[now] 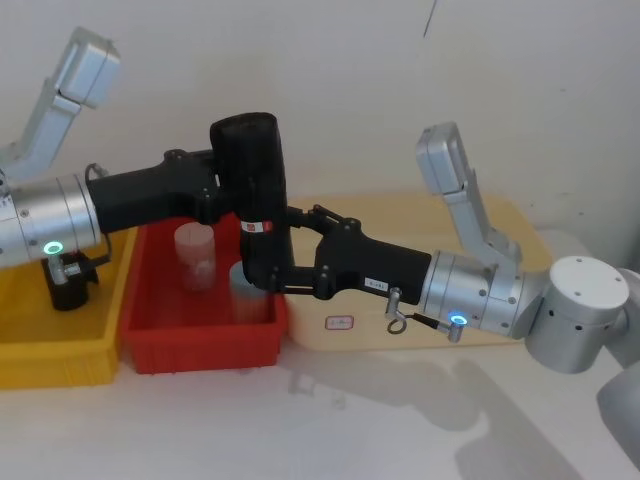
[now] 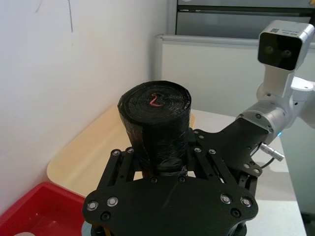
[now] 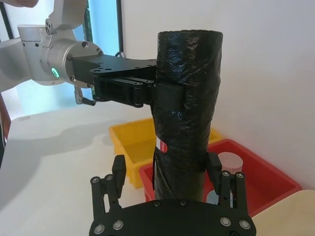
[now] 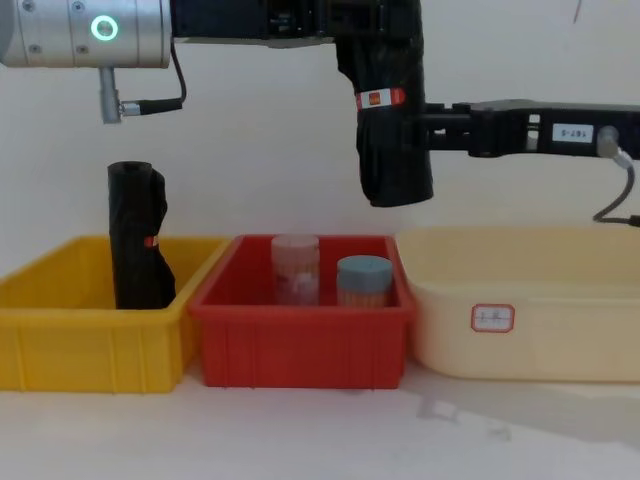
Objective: Pick up the garbage bag with the one hand and transfer it to the other hand.
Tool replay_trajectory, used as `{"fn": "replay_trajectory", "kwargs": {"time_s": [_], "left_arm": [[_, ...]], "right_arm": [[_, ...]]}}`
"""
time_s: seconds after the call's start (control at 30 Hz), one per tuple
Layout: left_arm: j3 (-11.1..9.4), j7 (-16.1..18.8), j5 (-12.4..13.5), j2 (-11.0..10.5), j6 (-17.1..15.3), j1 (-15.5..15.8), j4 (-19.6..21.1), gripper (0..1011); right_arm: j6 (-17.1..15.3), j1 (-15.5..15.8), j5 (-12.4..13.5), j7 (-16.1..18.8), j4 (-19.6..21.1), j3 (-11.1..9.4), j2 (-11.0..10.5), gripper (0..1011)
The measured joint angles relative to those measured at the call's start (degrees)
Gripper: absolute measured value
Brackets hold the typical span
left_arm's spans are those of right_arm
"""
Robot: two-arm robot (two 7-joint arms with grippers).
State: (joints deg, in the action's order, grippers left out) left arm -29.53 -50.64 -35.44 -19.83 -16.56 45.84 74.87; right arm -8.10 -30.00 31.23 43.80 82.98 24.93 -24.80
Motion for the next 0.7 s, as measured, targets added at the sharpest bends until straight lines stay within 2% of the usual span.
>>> {"fn": "replay_trajectory", "kwargs": {"time_s": [0.57,0.7], "left_arm": [[-1.51,-2.47,-1.44,0.34,-0.9,1.83,-2.54,447],[-1.72,-2.8,-1.61,0.4,-0.9,2.08,-2.91,447]], "right_arm": [[0.25,-2.02,0.28,-0.02,-3.08,1.53,0.76,1000],[0.25,-2.28,0.33,-0.02,-3.51,1.72,0.85,955]]}}
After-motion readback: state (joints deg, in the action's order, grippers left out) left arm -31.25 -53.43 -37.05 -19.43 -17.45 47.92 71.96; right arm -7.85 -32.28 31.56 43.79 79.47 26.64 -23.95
